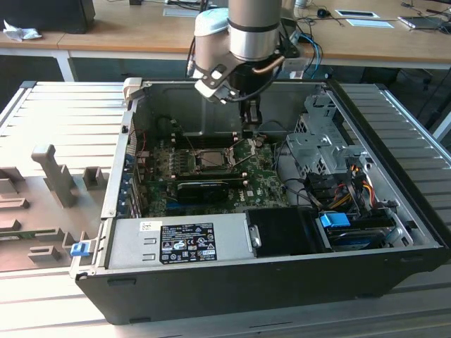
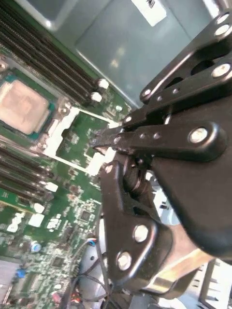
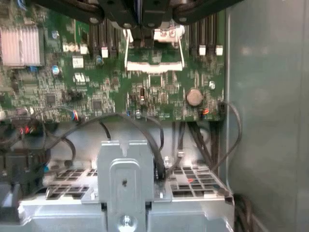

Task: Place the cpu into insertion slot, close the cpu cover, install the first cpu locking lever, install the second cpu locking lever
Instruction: 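Close the cpu cover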

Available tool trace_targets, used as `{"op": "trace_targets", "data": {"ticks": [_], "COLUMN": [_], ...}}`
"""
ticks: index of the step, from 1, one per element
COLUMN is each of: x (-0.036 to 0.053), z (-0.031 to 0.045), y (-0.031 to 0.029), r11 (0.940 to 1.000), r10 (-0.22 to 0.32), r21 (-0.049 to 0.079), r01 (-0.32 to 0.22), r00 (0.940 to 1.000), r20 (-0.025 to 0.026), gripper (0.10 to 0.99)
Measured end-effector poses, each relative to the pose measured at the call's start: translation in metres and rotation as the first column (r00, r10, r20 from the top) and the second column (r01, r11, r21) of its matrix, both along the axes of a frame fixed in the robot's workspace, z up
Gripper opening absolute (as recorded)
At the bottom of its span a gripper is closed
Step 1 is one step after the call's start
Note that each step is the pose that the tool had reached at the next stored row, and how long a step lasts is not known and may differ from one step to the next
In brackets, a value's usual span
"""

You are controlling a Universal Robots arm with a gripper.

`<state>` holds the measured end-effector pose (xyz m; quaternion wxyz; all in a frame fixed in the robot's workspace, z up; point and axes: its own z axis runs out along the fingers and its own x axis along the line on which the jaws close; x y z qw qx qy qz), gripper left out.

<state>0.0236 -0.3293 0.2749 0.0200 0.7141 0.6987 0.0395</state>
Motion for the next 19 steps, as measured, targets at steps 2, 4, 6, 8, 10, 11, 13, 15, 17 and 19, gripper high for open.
{"op": "trace_targets", "data": {"ticks": [2, 4, 6, 8, 10, 11, 13, 15, 17, 19], "x": [0.0097, 0.0227, 0.0253, 0.0267, 0.0308, 0.0324, 0.039, 0.0405, 0.0405, 0.0391], "z": [-0.0033, -0.0093, -0.0128, -0.0148, -0.0176, -0.0185, -0.0232, -0.0276, -0.0304, -0.0301], "y": [0.0, 0.0005, 0.0015, 0.0031, 0.0048, 0.0052, 0.0063, 0.0066, 0.0066, 0.0067], "r11": [1.0, 1.0, 1.0, 1.0, 1.0, 1.0, 1.0, 1.0, 1.0, 1.0], "r10": [0.0, 0.002, 0.002, 0.002, 0.002, 0.002, 0.002, 0.002, 0.002, 0.001], "r21": [0.0, 0.0, 0.0, 0.0, 0.0, 0.0, 0.0, 0.0, 0.0, 0.0], "r01": [0.0, -0.002, -0.002, -0.002, -0.002, -0.002, -0.002, -0.002, -0.002, -0.001], "r00": [1.0, 1.0, 1.0, 1.0, 1.0, 0.9999, 0.9998, 0.9997, 0.9994, 0.9983], "r20": [-0.0016, -0.0027, -0.0032, -0.0038, -0.0096, -0.0121, -0.0216, -0.0228, -0.0332, -0.058], "gripper": [0.106, 0.106, 0.106, 0.106, 0.106, 0.106, 0.106, 0.106, 0.106, 0.106]}}
